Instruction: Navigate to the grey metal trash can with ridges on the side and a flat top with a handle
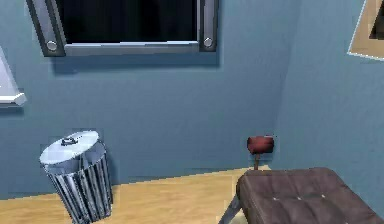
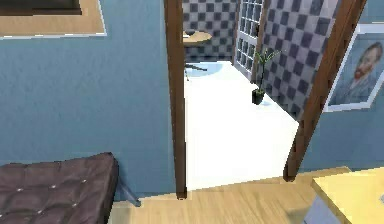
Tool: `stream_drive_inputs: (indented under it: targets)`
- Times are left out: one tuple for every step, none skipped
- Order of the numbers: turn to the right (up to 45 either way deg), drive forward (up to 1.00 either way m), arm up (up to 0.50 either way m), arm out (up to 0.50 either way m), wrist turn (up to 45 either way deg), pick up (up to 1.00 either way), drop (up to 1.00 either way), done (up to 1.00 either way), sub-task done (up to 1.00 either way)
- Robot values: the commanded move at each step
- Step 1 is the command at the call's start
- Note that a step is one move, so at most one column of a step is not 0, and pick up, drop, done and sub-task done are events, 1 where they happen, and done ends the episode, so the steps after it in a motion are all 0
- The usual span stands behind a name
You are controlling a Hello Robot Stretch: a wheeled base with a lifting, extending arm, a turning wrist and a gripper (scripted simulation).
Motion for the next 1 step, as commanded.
stream_drive_inputs:
  targets:
    - [0.0,0.6,0.0,0.0,0.0,0.0,0.0,0.0,0.0]
